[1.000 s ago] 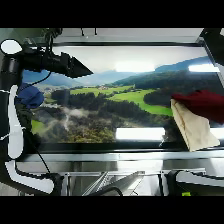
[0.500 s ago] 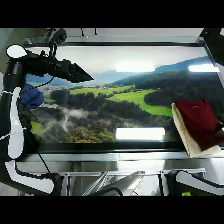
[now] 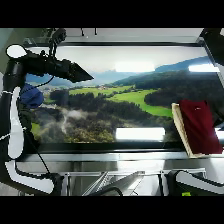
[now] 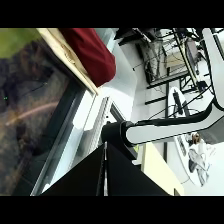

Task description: Fold the shirts.

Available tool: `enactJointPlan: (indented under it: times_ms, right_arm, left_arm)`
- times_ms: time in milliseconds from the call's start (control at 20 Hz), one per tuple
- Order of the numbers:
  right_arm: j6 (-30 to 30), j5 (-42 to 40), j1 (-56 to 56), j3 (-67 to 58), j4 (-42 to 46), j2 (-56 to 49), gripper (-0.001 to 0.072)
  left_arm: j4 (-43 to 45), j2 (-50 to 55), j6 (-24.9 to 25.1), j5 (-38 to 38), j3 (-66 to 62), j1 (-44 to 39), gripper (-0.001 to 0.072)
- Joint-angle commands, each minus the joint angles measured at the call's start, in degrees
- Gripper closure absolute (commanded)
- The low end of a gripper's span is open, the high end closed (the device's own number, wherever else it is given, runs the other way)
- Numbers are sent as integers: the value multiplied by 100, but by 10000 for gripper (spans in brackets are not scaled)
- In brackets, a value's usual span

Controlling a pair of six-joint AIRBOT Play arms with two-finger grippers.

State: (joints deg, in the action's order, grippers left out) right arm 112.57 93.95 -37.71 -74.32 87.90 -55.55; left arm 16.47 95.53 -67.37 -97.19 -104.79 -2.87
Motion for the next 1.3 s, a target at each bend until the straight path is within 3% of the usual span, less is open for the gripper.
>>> enactJointPlan:
  times_ms: [0,100,250,550,700,850,1250]
  right_arm:
    - [-387,-879,9,-332,-1762,138,698]
    - [-761,-1172,81,-330,-2481,326,692]
    - [-1097,-1322,756,-179,-2529,699,692]
    - [-1191,-2332,2887,1779,-2498,1679,692]
    - [-1196,-2627,3436,2450,-2498,1749,692]
    - [-1235,-2621,3506,2485,-2586,1698,692]
    - [-1235,-2581,3499,2485,-2605,1696,692]
  left_arm:
    - [-15,-11,-59,68,-387,35,694]
    - [4,-184,-151,76,-717,120,694]
    - [46,-826,-74,151,-345,313,694]
    - [59,-2887,313,356,2872,374,694]
    - [260,-3700,352,393,4387,376,694]
    - [675,-4052,352,439,5045,376,693]
    - [634,-3976,348,413,5453,374,693]
